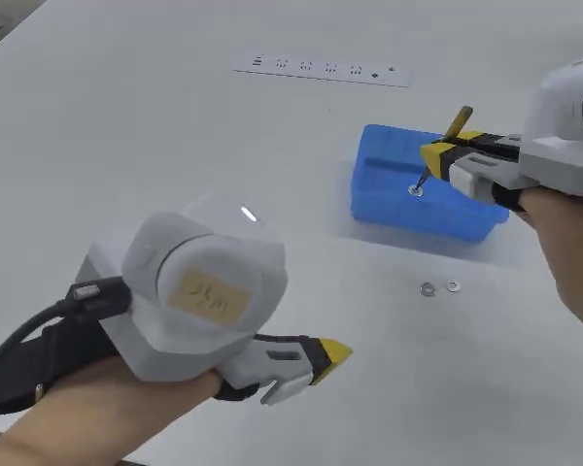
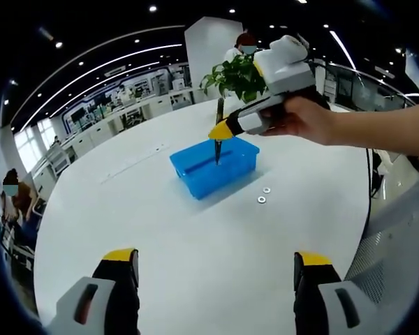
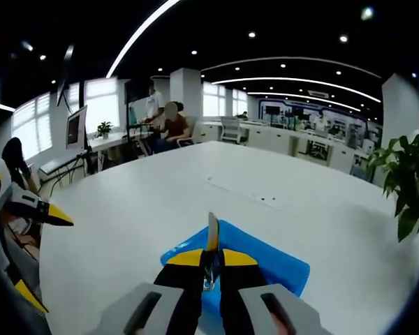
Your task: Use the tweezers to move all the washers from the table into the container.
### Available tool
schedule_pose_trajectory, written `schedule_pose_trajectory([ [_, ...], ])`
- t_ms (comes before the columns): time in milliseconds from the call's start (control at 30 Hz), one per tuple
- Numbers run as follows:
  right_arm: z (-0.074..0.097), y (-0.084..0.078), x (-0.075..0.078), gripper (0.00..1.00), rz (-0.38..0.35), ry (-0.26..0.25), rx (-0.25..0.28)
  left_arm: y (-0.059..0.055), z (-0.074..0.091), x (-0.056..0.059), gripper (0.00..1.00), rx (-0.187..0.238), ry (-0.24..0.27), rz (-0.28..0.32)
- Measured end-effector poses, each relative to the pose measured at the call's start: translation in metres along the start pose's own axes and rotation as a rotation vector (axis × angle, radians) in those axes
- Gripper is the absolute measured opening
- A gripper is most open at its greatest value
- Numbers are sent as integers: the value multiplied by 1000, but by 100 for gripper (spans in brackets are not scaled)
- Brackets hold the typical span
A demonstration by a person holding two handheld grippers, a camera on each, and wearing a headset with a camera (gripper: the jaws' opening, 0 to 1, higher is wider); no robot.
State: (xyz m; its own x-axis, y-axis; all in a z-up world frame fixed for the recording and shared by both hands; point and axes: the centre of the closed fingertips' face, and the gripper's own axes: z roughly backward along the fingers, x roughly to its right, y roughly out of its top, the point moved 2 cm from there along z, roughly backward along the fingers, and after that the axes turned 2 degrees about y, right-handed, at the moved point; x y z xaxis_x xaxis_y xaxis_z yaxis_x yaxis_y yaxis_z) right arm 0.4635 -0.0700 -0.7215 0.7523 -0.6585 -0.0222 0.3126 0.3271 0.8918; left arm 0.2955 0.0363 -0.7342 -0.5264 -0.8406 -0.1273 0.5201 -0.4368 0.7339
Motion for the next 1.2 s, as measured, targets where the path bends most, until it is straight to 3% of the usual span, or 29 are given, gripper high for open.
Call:
schedule_pose_trajectory([
  [133, -8, -6, -2, 4, 1, 7, -21, -1, 0, 1, 99, 3, -7, 16],
  [600, -24, -20, -8, 4, 26, 22, -68, -3, -1, -2, 99, -1, -1, 23],
  [1033, -21, -28, -9, 5, 4, 29, -81, -3, -1, 1, 99, -10, -4, 18],
  [1200, -14, -19, -7, 5, -28, 29, -51, 0, 0, -1, 99, 1, 1, 18],
])
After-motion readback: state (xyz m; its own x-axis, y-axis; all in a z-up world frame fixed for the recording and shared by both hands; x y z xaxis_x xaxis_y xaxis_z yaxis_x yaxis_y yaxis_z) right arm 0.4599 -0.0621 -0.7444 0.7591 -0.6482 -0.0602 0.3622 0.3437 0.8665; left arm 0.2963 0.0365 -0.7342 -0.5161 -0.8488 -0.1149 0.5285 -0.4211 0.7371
